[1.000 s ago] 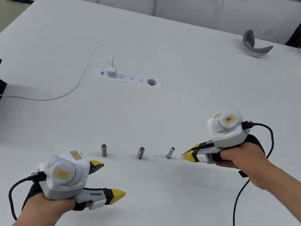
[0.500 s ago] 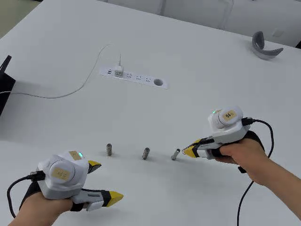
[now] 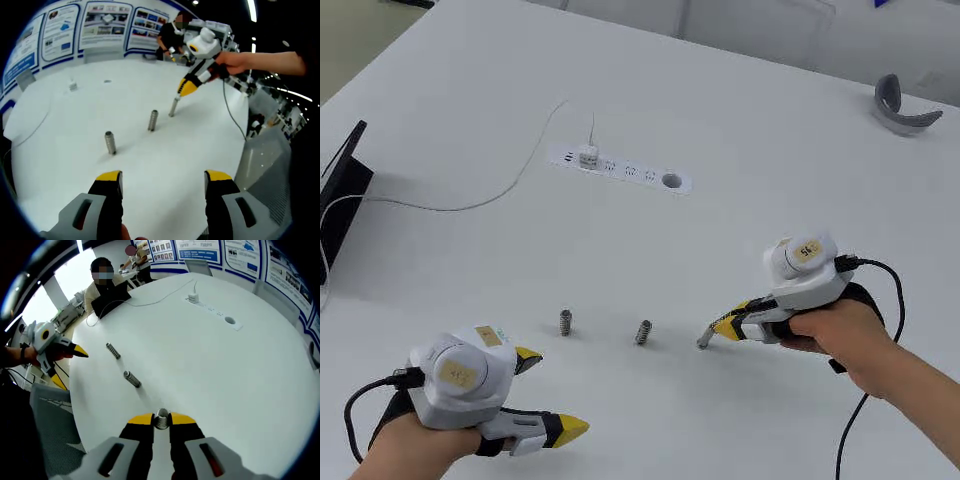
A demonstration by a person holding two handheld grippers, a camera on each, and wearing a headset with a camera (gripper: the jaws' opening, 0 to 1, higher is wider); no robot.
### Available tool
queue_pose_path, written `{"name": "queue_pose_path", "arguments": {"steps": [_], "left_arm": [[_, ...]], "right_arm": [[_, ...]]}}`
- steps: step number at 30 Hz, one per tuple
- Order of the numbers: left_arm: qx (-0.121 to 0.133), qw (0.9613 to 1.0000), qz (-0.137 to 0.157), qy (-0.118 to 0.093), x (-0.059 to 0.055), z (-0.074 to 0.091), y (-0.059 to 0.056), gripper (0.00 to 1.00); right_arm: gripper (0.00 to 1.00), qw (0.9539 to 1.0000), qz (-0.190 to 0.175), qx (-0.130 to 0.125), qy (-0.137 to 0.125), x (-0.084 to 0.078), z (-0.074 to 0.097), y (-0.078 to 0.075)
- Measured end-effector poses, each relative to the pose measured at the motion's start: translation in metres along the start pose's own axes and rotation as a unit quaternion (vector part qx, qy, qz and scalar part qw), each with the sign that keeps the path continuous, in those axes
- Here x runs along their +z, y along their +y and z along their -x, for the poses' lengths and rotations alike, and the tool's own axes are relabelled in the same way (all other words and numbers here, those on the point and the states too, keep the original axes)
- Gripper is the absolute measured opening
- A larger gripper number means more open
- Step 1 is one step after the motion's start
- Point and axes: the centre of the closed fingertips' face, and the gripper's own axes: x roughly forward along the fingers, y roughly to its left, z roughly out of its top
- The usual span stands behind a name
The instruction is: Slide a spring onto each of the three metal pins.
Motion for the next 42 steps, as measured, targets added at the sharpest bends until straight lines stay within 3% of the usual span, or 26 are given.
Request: {"name": "queue_pose_path", "arguments": {"steps": [18, 29, 42], "left_arm": [[-0.006, 1.0000, -0.002, 0.008, -0.004, -0.001, -0.002, 0.67], [0.001, 1.0000, 0.001, 0.007, -0.005, 0.004, 0.003, 0.67], [0.002, 1.0000, 0.003, 0.006, -0.005, 0.004, 0.004, 0.67]], "right_arm": [[0.13, 0.9997, 0.019, 0.000, 0.015, -0.002, -0.015, 0.000], [0.13, 0.9995, 0.025, 0.001, 0.021, -0.006, -0.027, 0.003], [0.13, 0.9985, 0.045, -0.014, 0.027, -0.014, -0.036, 0.001]]}}
